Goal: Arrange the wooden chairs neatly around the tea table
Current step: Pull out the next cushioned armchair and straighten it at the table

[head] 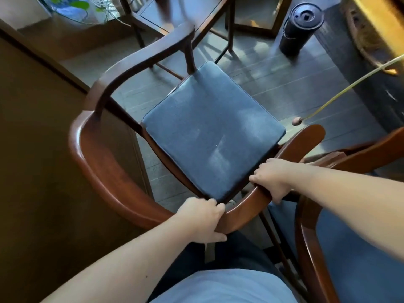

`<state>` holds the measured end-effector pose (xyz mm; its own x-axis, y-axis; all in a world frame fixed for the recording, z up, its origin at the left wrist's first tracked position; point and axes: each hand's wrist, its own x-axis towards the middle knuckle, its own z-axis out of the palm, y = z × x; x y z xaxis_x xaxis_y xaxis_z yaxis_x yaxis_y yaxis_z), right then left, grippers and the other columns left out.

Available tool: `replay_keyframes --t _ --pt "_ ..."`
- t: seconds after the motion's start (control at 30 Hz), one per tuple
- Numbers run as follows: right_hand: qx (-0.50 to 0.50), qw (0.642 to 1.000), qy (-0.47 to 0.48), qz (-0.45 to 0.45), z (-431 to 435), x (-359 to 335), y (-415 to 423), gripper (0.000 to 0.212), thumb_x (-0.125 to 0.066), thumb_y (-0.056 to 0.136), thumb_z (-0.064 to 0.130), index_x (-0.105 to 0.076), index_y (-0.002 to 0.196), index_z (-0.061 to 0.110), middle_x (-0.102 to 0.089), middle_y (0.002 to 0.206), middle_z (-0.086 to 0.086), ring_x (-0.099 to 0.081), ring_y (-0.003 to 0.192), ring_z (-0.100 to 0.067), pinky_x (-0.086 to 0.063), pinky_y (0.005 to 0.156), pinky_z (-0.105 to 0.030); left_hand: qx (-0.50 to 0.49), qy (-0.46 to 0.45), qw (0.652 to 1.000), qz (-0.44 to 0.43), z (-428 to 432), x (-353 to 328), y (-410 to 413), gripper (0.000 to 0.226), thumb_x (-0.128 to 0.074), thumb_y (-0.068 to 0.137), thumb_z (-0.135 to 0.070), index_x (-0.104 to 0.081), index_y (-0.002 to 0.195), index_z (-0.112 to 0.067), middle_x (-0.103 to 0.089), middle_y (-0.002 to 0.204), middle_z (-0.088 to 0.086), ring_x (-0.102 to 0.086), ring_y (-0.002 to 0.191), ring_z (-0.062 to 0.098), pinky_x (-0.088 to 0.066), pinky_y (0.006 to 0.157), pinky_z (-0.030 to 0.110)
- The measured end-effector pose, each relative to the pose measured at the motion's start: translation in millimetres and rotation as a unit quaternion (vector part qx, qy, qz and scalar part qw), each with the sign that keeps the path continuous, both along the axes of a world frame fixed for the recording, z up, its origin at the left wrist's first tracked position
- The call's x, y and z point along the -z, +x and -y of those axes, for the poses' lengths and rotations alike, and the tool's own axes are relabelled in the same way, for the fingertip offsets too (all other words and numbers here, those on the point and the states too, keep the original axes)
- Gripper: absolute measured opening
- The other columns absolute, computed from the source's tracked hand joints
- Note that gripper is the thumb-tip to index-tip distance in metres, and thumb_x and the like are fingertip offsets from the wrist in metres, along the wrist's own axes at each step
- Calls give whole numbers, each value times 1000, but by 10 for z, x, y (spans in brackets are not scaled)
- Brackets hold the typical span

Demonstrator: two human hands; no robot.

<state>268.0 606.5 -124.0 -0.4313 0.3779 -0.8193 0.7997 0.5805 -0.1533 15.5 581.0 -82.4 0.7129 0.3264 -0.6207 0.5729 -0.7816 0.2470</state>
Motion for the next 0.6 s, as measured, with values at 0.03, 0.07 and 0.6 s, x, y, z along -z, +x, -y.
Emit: replay_keyframes --t 0.03,0.07,0.6 --pt "12 1000 -8 -1 6 -12 -9 70 -74 47 63 -53 105 28 -64 98 3 -60 91 -23 -46 80 -40 2 25 999 21 -80 -72 -35 56 -47 82 -67 -47 109 -18 -56 96 5 -58 80 28 -38 55 36" --pt "24 1000 -18 -3 9 -27 -42 76 -71 46 69 -54 107 29 -63 100 4 -60 92 -23 -45 81 -40 -6 54 998 41 -181 -154 -110 54 -45 84 -65 -48 110 -19 -56 96 4 -58 82 26 -39 55 35" --pt "195 959 -74 -192 79 -588 -1666 104 -48 60 94 -39 139 28 -55 134 1 -56 116 -24 -48 90 -39 -138 197 962 129 -1079 -741 -2145 71 -43 83 -73 -57 124 -17 -49 139 13 -32 137 27 -20 115 52"
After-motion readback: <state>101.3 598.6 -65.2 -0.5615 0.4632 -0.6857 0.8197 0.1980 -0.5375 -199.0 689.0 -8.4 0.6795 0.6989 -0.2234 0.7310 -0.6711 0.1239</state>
